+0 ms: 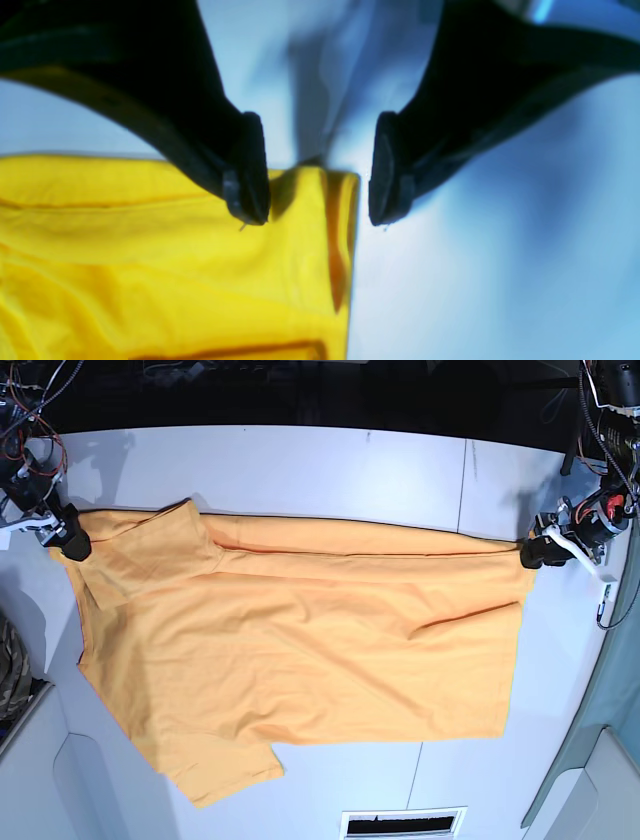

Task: Layout the t-shirt on the table in an organized manner, then fold the t-shirt properly
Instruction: 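Lower the stretched shirt onto the table with both grippers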

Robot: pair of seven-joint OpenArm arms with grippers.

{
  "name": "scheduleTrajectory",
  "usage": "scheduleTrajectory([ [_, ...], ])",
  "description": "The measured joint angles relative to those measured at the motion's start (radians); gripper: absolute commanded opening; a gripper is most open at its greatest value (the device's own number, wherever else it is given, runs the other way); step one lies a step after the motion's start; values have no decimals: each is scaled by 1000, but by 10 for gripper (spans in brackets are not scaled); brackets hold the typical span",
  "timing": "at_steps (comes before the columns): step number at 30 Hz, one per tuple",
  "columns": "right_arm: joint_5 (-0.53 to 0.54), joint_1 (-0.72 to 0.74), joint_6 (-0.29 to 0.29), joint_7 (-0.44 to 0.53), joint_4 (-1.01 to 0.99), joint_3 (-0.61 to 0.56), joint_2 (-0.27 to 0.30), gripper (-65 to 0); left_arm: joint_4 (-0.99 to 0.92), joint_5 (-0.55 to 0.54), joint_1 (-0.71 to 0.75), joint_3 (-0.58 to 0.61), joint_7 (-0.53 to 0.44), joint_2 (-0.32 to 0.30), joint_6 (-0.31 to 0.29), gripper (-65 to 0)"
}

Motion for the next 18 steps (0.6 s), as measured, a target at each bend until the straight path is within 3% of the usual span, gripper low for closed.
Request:
scheduleTrajectory([
  [9, -14, 17, 2, 0, 0, 0, -31, -241, -14, 64, -24, 98, -43, 4, 0, -299],
  [14, -14, 16, 5, -7, 0, 0, -35, -244, -72, 67, -62, 145, -75, -2, 33, -300],
  [16, -14, 16, 7, -7, 0, 0, -35, -297, -108, 61, -80, 155, -87, -4, 32, -363],
  [18, -19, 16, 1, -16, 0, 0, -35, -402, -138, 58, -89, 164, -87, -5, 33, -528],
])
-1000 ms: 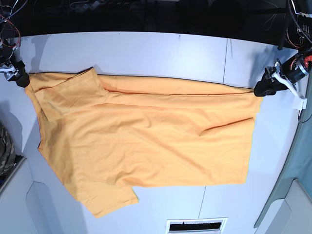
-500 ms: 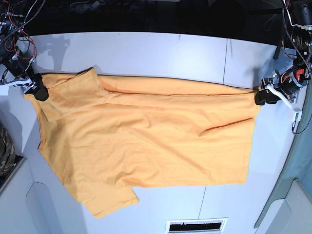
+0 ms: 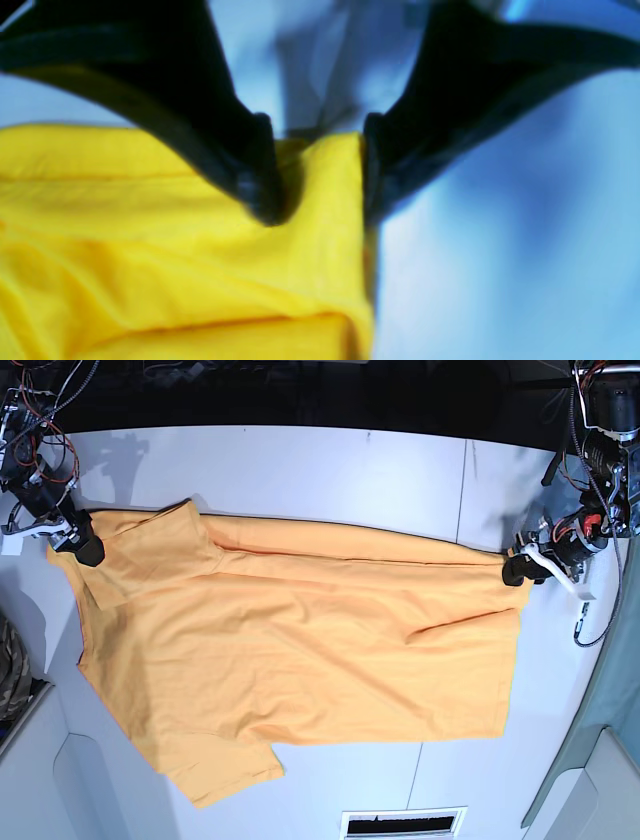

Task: Layout the t-shirt on the table in an organized manner, then fold the t-shirt properly
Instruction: 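Lower the stretched shirt onto the table with both grippers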

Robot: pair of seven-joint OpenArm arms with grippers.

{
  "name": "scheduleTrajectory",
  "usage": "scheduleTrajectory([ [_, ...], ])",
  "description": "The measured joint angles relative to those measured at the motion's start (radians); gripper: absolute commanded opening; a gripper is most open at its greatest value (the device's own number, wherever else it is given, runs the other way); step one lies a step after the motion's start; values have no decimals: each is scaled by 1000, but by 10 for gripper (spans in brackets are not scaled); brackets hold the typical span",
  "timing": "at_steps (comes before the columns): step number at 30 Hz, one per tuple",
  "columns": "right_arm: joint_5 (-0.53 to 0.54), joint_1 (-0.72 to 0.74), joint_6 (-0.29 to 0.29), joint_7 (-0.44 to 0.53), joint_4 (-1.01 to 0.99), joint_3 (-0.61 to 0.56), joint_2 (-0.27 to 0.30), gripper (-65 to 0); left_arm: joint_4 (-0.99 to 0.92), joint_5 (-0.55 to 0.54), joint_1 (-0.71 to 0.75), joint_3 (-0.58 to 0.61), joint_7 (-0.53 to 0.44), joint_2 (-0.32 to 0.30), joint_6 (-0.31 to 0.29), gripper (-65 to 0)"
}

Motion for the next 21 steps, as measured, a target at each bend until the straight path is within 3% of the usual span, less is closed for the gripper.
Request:
scheduleTrajectory([
  [1, -3, -3, -2, -5, 0, 0, -1, -467, -10, -2, 0, 4, -4, 0, 0, -611],
  [2, -12, -3, -2, -8, 0, 0, -2, -544, -13, -10, 0, 8, -9, 0, -1, -650],
  [3, -15, -3, -3, -10, -1, -1, -2, -627, -14, -12, 1, 13, -11, 0, -2, -650],
  [4, -21, -3, -5, -14, -2, -1, -3, -650, -14, -11, 0, 15, -5, 0, -3, -650],
  [8, -21, -5, -5, -49, -2, -1, 6, -650, -3, -6, 0, 17, 53, -4, -93, -650],
  [12, 11, -37, -3, -97, 18, -1, 35, -650, 81, -43, 53, 23, 127, -18, -96, -650],
  [21, 27, -221, 1, -113, 216, -3, 78, -650, 333, -35, 264, 26, 153, -101, -89, -650],
])
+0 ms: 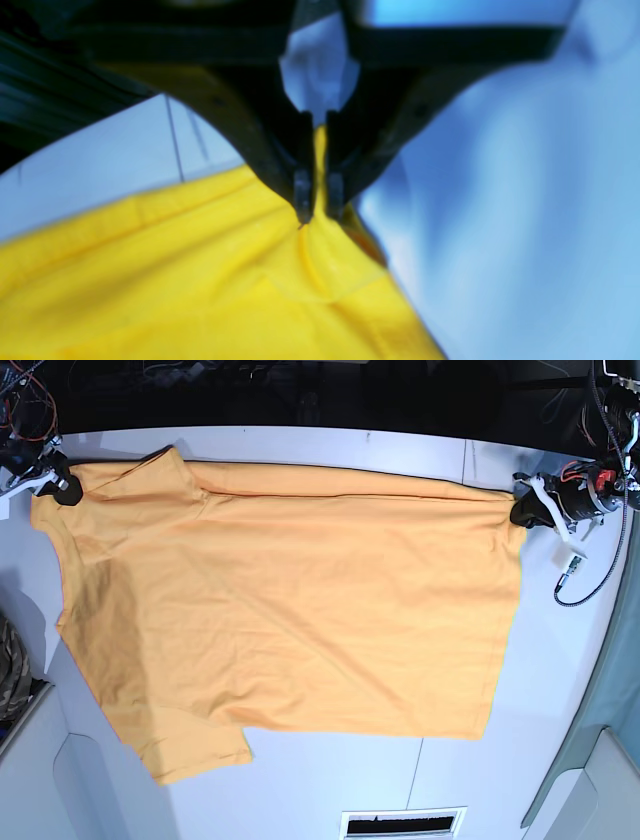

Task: Layout the t-shirt on the table in an organized manner, then fold the t-shirt properly
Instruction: 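Lower the stretched shirt onto the table with both grippers, then release the shoulders and move both grippers to the shirt's side edge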

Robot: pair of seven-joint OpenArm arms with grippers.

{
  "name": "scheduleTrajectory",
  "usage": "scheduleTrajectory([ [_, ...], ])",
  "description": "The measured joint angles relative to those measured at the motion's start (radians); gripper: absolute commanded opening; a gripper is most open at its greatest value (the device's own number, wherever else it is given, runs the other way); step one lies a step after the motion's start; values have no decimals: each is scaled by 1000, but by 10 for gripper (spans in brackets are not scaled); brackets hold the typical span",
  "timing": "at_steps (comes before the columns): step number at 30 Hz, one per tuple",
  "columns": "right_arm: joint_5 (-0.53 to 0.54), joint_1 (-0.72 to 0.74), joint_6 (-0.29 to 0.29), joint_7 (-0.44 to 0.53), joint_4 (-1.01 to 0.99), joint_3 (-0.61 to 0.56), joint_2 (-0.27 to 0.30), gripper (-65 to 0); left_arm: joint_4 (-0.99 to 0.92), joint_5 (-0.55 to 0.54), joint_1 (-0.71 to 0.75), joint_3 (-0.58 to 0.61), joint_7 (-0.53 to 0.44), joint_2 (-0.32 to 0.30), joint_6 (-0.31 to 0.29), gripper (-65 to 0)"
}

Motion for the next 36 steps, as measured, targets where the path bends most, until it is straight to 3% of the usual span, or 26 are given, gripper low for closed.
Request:
scheduleTrajectory([
  [6, 2, -95, 2, -2, 97, -1, 11, -650, 15, -1, 50, 0, 2, 1, -1, -650],
  [15, 4, -111, 2, 3, 112, -1, 11, -650, 16, -4, 68, 0, -2, -2, 0, -650],
  [16, 4, -111, 2, 2, 112, -1, 11, -650, 16, -4, 69, 0, -2, -2, 0, -626],
  [19, 3, -111, 2, 9, 112, -1, 11, -471, 17, -13, 66, 0, 18, -2, -1, -436],
  [20, -1, -111, 2, 19, 112, -1, 11, -418, 18, -36, 66, -1, 40, -2, -2, -399],
  [22, -25, -111, 2, 39, 112, -1, 11, -350, 18, -68, 66, -2, 81, -3, -65, -392],
  [29, -53, -100, -6, 89, 112, 43, 23, -339, 61, -155, 72, -1, 96, -47, -69, -392],
  [36, -59, -14, -17, 123, 111, 78, 83, -339, 169, -162, 43, -1, 98, -83, -69, -392],
])
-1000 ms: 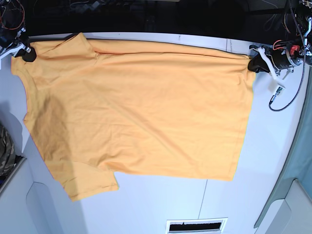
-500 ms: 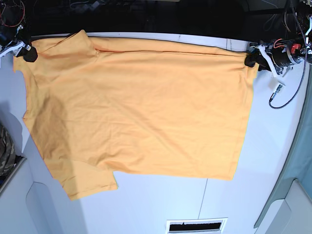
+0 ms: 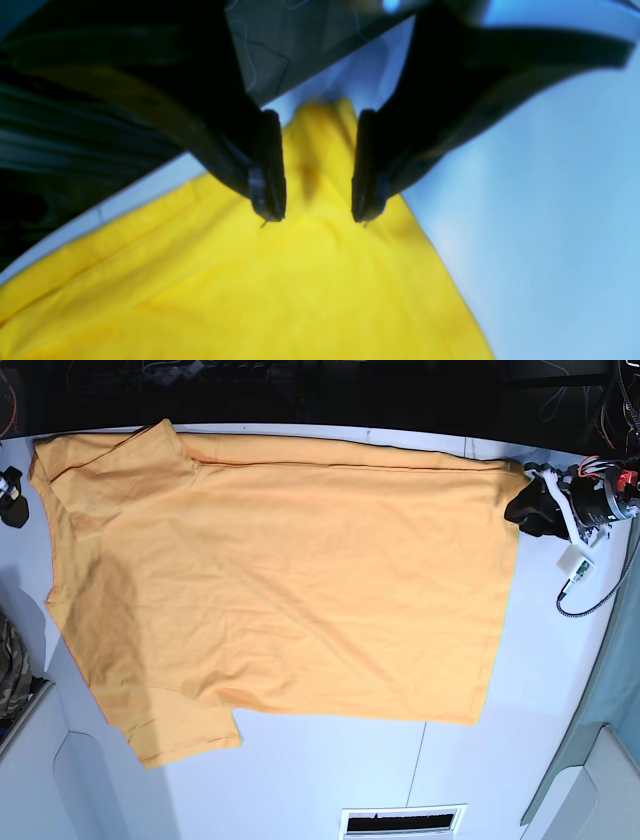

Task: Layout the t-shirt on the table in an organized manner, then fold the t-shirt properly
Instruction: 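Release the shoulders and move both grippers to the shirt's side edge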

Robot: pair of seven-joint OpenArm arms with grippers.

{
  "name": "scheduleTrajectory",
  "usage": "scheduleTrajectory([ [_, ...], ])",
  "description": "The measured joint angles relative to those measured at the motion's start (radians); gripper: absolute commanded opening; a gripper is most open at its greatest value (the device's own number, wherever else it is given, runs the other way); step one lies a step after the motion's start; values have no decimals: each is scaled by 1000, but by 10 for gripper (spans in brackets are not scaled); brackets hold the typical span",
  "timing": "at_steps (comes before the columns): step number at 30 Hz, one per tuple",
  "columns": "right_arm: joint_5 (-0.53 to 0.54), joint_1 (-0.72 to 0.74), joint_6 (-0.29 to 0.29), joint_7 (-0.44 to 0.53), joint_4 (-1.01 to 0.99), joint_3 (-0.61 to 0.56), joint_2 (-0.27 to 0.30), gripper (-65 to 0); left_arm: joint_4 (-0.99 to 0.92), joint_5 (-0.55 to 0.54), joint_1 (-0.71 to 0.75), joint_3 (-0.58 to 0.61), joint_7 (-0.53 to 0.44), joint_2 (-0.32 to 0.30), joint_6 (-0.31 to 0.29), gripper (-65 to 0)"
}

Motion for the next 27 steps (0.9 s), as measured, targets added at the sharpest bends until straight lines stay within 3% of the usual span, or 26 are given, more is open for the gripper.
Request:
scheduleTrajectory([
  [6, -79, 135, -7, 13, -18, -16, 6, -339, 4, 2, -64, 0, -1, 1, 0, -392],
  [12, -249, 301, -57, 144, -208, -133, 21, -339, 2, 0, -118, 28, -4, -14, 0, -389],
  [16, -359, 458, -109, 242, -399, -211, 39, -339, -38, 34, -147, 91, -30, -16, -1, -314],
  [21, -476, 616, -162, 342, -668, -264, 70, -339, -179, 104, -245, 132, -109, -13, 47, -314],
  [27, -476, 658, -127, 423, -845, -270, 75, -339, -488, 115, -497, 131, -163, 15, 55, -314],
])
